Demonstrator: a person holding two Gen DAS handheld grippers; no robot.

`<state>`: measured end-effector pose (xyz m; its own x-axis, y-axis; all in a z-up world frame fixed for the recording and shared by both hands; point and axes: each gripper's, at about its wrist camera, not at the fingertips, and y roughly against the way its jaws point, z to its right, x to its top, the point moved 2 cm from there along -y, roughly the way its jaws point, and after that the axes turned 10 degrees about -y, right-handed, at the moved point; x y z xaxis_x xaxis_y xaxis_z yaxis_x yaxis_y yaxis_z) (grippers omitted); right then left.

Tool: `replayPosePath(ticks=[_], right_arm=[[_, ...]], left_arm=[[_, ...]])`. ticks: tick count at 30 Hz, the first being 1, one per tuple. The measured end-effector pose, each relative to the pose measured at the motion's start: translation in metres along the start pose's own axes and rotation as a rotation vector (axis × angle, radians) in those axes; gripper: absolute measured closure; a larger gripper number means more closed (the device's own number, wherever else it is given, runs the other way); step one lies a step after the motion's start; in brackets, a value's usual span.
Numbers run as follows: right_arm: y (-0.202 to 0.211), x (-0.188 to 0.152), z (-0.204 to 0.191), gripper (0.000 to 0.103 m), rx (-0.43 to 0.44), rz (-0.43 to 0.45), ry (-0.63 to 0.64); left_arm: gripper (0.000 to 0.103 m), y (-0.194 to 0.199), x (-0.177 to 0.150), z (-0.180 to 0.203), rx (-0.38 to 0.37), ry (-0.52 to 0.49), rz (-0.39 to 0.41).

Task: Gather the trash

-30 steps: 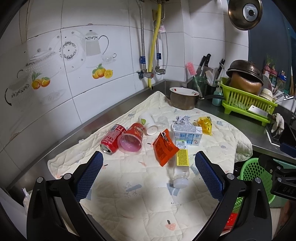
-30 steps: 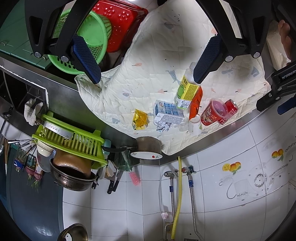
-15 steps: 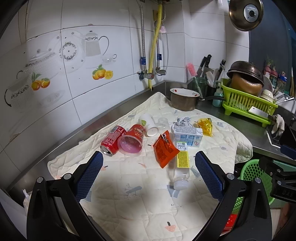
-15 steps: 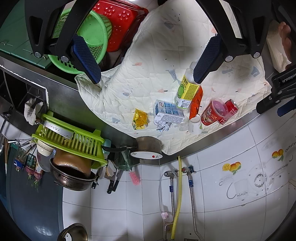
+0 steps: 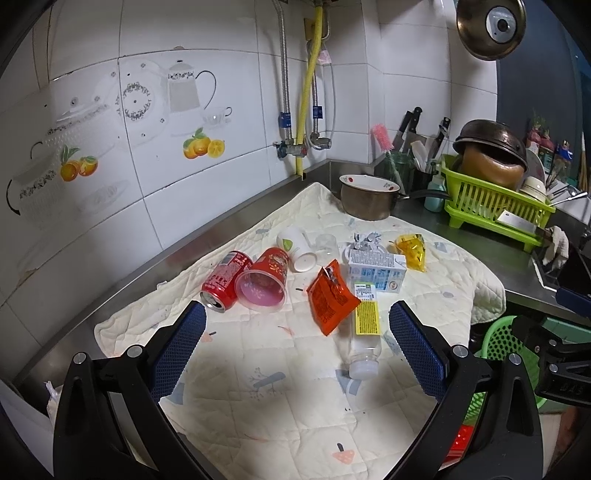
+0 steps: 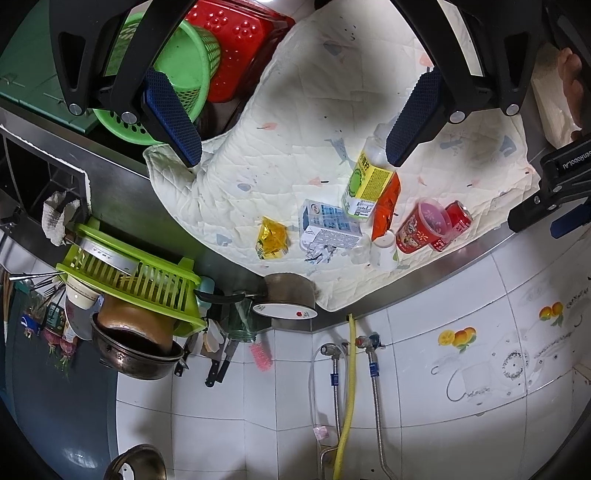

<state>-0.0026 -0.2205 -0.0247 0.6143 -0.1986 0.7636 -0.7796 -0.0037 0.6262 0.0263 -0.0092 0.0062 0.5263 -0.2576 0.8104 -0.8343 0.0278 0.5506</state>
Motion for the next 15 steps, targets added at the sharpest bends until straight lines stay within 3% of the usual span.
replayPosePath(ticks=[15], right_arm=[[-0.013, 0.003, 0.001, 0.006, 0.009, -0.009, 0.001]], left_arm=[[0.005, -0.006, -0.005, -0.026, 0.047, 0.058, -0.013]])
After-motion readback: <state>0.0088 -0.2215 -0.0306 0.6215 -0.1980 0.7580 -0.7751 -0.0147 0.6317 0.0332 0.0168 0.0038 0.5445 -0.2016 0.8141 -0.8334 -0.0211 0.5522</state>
